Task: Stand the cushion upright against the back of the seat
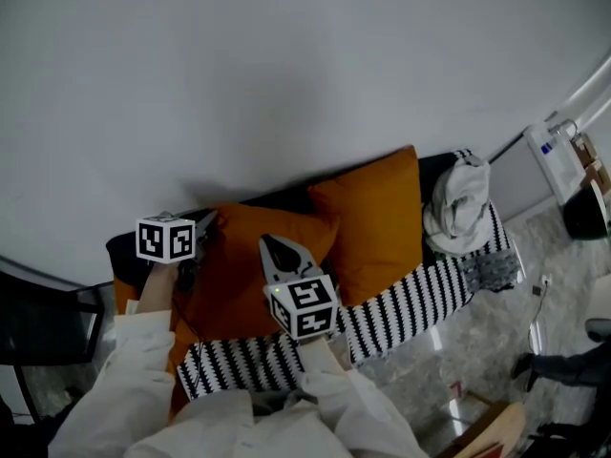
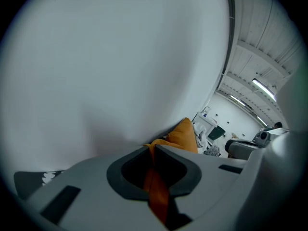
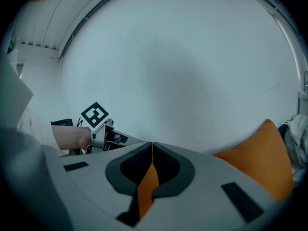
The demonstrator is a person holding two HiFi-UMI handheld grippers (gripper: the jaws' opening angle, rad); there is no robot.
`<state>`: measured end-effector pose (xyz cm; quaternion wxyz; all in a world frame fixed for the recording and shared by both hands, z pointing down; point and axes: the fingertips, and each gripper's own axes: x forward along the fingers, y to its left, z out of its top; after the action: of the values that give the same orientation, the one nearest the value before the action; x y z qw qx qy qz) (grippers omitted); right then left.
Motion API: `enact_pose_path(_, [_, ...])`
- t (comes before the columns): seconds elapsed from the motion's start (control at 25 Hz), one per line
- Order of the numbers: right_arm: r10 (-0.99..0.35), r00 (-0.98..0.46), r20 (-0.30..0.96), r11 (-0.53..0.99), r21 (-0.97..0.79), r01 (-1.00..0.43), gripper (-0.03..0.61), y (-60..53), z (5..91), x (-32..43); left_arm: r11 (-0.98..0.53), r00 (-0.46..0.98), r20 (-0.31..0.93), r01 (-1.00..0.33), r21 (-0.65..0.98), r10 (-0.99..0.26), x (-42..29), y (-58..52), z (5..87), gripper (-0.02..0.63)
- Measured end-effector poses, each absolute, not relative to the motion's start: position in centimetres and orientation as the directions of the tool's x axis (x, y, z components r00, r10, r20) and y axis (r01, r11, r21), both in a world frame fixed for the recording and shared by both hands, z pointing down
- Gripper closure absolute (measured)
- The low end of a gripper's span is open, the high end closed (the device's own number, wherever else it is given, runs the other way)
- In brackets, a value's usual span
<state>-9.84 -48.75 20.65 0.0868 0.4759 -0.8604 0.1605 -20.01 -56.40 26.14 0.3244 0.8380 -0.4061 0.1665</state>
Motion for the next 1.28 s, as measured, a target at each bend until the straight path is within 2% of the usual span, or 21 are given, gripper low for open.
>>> enact_pose_path(0.8, [-0.789,-0.557,0.26,0.526,-0.182,-0.831,0.565,-48.5,19.1,-10.6,-0.372,0.644,0.526,-0.758,0.535,-0.555,-20.4,-56.3,25.7,0.555])
enact_pose_path(0.92, [-0.787,-0.559,0.26,0.53,-0.178,-0.829,0.565,-48.2,19.0,-10.8,-0.343,0.628,0.523,-0.767,0.543,-0.576,-21.0,-56.4,25.4,0.513])
enact_pose_path(0.96, [-0.786,-0.56,0.261,0.532,-0.176,-0.829,0.565,-48.1,19.0,-10.8,-0.336,0.625,0.518,-0.767,0.547,-0.584,-21.1,-56.5,25.3,0.408])
enact_pose_path(1.0, [-0.786,-0.561,0.261,0.533,-0.174,-0.828,0.565,-48.0,19.0,-10.8,-0.334,0.626,0.512,-0.764,0.552,-0.588,-21.3,-56.4,25.1,0.379])
enact_pose_path(1.28, [-0.782,-0.568,0.255,0.54,-0.175,-0.823,0.565,-47.5,18.5,-10.4,-0.351,0.618,0.499,-0.773,0.528,-0.608,-21.1,-55.2,24.2,0.373])
